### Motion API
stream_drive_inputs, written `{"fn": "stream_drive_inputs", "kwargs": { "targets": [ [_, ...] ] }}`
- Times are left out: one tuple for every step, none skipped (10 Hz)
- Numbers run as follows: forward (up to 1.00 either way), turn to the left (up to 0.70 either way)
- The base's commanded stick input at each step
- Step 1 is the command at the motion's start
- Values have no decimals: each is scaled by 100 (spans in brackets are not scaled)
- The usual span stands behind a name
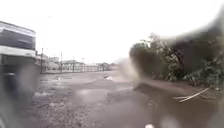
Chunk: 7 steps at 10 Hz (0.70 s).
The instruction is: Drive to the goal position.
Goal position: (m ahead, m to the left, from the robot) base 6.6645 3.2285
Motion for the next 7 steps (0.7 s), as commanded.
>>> {"fn": "stream_drive_inputs", "kwargs": {
  "targets": [
    [50,2],
    [50,2],
    [50,2],
    [50,2],
    [50,2],
    [50,2],
    [50,2]
  ]
}}
